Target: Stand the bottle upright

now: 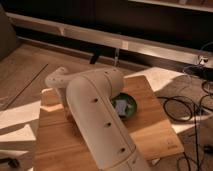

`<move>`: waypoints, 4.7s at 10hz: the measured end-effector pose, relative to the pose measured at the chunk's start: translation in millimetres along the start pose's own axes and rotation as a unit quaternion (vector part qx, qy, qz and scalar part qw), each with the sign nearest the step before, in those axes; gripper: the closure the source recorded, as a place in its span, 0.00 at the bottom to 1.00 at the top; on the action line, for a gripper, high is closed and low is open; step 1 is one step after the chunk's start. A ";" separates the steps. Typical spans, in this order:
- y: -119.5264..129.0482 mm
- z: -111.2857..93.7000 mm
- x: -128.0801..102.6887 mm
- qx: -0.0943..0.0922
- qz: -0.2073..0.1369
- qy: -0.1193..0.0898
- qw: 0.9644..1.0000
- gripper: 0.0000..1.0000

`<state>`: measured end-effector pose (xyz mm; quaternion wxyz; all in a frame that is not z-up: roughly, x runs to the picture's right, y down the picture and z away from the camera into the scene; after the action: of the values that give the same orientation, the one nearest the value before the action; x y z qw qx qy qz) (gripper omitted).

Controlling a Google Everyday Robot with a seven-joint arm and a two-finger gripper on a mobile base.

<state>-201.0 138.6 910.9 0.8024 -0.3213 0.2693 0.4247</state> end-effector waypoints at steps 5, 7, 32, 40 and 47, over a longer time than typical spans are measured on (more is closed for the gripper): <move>12.5 -1.3 6.4 -0.010 -0.015 -0.004 1.000 0.35; 13.3 -1.2 13.1 -0.010 -0.013 0.000 1.000 0.35; -46.1 -127.8 -9.8 0.074 -0.004 -0.190 0.979 0.91; -41.4 -151.3 -24.6 0.070 -0.013 -0.242 0.968 0.91; -33.4 -182.2 -91.1 0.052 -0.059 -0.373 0.925 0.91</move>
<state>-246.4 -57.8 866.6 0.8840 -0.1125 -0.0467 0.4514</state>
